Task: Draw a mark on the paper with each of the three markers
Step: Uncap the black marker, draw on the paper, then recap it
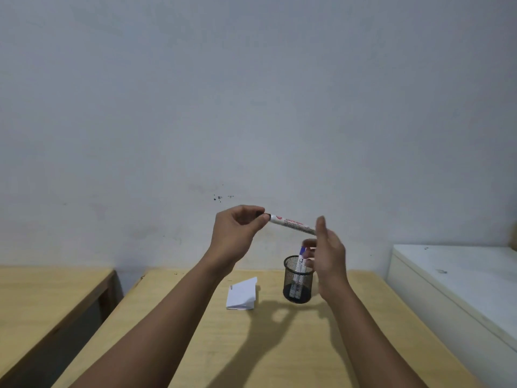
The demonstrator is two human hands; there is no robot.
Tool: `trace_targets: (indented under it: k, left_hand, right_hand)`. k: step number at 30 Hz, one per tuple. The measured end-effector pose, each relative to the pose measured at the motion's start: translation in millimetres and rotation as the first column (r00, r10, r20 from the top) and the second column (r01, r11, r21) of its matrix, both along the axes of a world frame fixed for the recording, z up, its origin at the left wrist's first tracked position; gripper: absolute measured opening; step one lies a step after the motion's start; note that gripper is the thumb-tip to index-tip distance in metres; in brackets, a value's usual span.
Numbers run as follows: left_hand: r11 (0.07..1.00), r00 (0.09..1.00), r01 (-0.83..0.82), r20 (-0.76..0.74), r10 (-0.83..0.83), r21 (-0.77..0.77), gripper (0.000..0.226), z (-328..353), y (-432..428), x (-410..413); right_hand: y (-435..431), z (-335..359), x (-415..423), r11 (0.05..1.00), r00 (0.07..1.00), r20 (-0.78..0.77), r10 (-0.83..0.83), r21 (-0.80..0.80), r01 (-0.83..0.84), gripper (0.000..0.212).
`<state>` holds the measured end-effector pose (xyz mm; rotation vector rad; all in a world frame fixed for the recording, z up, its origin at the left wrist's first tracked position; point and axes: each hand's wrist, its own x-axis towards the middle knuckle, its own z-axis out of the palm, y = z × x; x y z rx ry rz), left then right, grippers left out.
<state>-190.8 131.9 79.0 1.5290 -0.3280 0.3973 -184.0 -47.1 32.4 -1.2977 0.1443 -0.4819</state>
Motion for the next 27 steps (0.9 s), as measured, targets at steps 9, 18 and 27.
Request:
trace_targets:
  k: [9,18,27]
  left_hand:
    - [0.914,0.996,-0.083,0.048,0.070,0.398,0.018,-16,-46,48]
    - [0.760,0.985,-0.143,0.017,0.172,0.634,0.034,-43,-80,109]
    - [0.469,0.986,-0.047,-0.035,0.165,0.882,0.044,-89,-115,162]
  right_hand:
    - [-37,-21,27,0.663,0.982,0.161,0.100,-0.747,0.055,0.017]
    - [-67,-34,66,0.720,0.987,0.138,-0.086,-0.676,0.157,0.068]
    - [-79,-63,103,0.574,0.994,0.037,-0.101,-0.814,0.088,0.072]
